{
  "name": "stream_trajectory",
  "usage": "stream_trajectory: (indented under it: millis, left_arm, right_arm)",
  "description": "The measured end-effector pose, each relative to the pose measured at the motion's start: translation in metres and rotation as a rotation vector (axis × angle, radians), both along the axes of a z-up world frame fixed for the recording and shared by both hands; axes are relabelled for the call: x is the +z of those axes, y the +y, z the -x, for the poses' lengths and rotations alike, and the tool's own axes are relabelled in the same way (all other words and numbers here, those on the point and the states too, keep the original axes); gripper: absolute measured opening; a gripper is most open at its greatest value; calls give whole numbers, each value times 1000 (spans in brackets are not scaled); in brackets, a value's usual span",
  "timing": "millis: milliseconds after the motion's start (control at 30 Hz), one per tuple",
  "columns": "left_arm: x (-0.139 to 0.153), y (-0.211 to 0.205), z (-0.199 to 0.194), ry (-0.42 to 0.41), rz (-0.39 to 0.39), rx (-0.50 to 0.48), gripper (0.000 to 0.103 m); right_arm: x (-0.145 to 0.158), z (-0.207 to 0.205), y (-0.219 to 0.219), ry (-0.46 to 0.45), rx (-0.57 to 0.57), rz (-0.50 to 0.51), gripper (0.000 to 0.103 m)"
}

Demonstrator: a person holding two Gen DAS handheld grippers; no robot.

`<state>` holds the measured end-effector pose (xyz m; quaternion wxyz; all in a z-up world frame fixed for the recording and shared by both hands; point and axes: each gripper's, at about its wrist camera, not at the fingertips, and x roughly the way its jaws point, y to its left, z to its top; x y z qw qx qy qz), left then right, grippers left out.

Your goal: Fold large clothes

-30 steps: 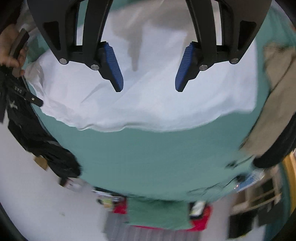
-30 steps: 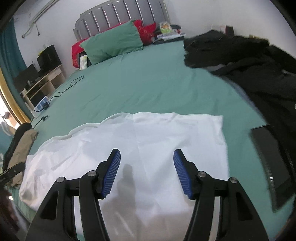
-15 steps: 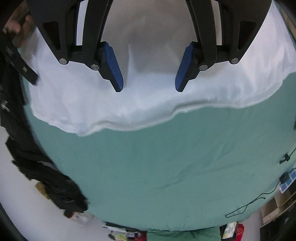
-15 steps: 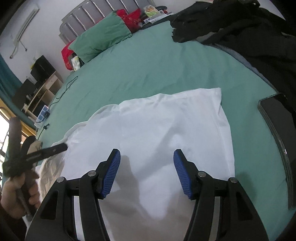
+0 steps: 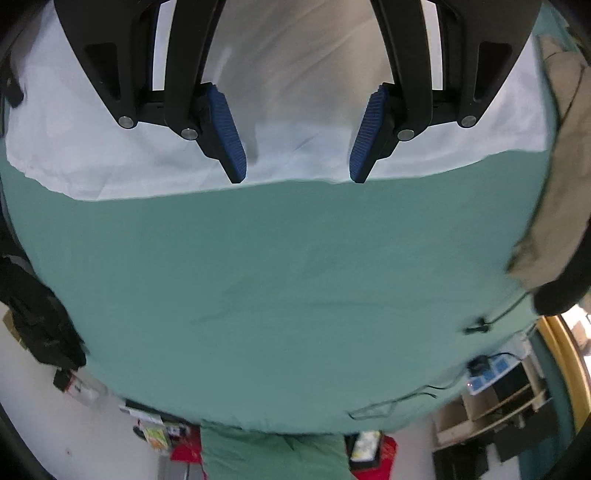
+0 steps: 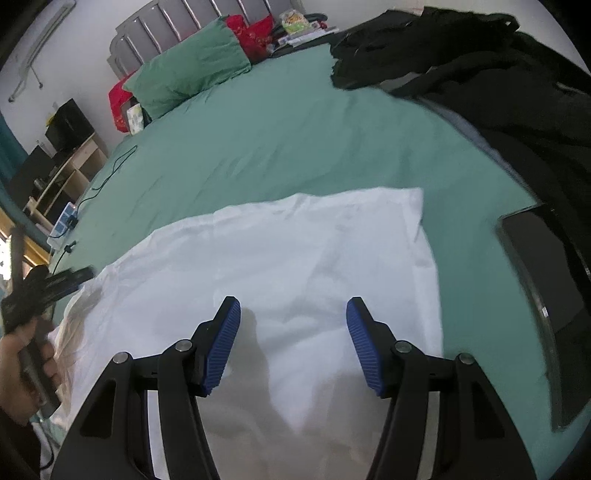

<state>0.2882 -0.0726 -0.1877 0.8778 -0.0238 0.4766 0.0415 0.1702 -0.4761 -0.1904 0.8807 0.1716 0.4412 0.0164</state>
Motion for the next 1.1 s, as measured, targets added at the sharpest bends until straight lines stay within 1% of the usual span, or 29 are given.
stream_trajectory:
  millis: [33,100,167,200,233,300,400,467,500,533,567,600,667,700,767,800,833,867,933,967,1033,1067,1100]
  left_arm:
    - [3,5,5,-4,5,-3,62]
    - [10,23,28,-17,0,6,62]
    - [17,48,59,-47,-39,63,62]
    - [17,62,70,-43,-41,89,62]
    - [15,76,81,-31,-34,115,62]
    - [8,106,106,2,10,141,62]
    - [-3,132,130,23,68,136,62]
    - [-14,148,146,37,111,142,62]
    - [-18,151,149,41,129,144,62]
    - [-22,157,155,26,168,143,62]
    - [-24,160,158,3,185,139,62]
    - [-24,162,158,3,172,125,62]
    - [-24,161,159,1,131,108,62]
    - [-23,163,162,-1,123,101,62]
    - [-21,165,164,-4,114,105,62]
    - [-18,165,166,-5,97,116,62]
    - [-16,165,171,-4,92,134,62]
    - [-14,167,177,-8,120,147,62]
    - [-9,170,184,-25,179,141,62]
    - [-6,167,190,-38,201,110,62]
    - [-2,157,198,-43,208,57,62]
    - [0,149,202,-42,200,38,62]
    - [1,144,207,-43,183,41,62]
  right_arm:
    - [2,2,-1,-11,-2,-2,60]
    - [6,6,1,-35,7,-14,60]
    - [9,7,9,-50,42,-30,60]
    - [9,8,15,-55,73,-44,60]
    - [9,10,25,-63,108,-60,60]
    - [12,17,47,-84,169,-60,60]
    - [13,26,80,-98,260,5,60]
    - [9,31,98,-95,294,69,74]
    - [5,34,108,-95,297,124,76]
    - [0,35,114,-85,299,156,78]
    - [-6,35,118,-65,299,192,81]
    - [-13,33,120,-41,295,225,83]
    - [-16,36,119,-59,286,251,88]
    - [-16,37,115,-50,275,270,88]
    - [-14,43,109,-43,252,278,89]
    - [-13,48,105,-44,233,277,89]
    - [-11,52,101,-45,217,283,89]
    - [-9,58,94,-50,192,292,89]
    - [-4,67,86,-60,158,287,89]
    - [-2,73,79,-59,143,272,89]
    - [5,83,72,-52,113,229,89]
    - [7,88,70,-54,94,205,89]
    - [10,95,65,-59,73,186,89]
